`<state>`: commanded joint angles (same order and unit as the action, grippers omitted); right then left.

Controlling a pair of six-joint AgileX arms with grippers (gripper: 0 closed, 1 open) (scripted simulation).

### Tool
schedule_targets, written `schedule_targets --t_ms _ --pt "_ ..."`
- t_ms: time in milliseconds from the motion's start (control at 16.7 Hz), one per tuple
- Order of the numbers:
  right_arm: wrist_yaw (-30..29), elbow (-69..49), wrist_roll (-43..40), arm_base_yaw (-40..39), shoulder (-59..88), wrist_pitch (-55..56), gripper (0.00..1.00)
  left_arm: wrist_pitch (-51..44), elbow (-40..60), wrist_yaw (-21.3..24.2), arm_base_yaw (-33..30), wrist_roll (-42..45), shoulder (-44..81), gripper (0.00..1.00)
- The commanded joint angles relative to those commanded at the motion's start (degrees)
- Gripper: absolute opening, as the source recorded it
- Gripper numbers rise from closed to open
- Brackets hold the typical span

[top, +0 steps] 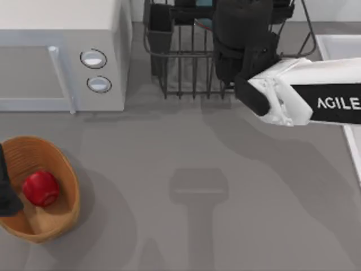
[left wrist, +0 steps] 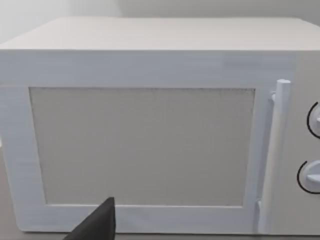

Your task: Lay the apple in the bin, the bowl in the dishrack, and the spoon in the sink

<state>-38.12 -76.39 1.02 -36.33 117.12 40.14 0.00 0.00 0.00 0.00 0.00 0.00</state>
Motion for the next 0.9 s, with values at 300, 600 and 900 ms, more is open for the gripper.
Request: schedule_targets --t_ms 300,600,900 --pt "4.5 5.3 0.4 2.1 -5.1 -1.0 1.0 0.0 0.0 0.0 0.0 0.0 0.0 1.0" --pt "16.0 22.8 0.9 9.1 -24.3 -6.2 1.0 0.0 0.0 0.0 0.0 0.0 0.0 1.0" --pt "27.7 46.2 0.2 18.5 -56.5 -16.6 1.0 0.0 0.0 0.0 0.0 0.0 0.0 1.0"
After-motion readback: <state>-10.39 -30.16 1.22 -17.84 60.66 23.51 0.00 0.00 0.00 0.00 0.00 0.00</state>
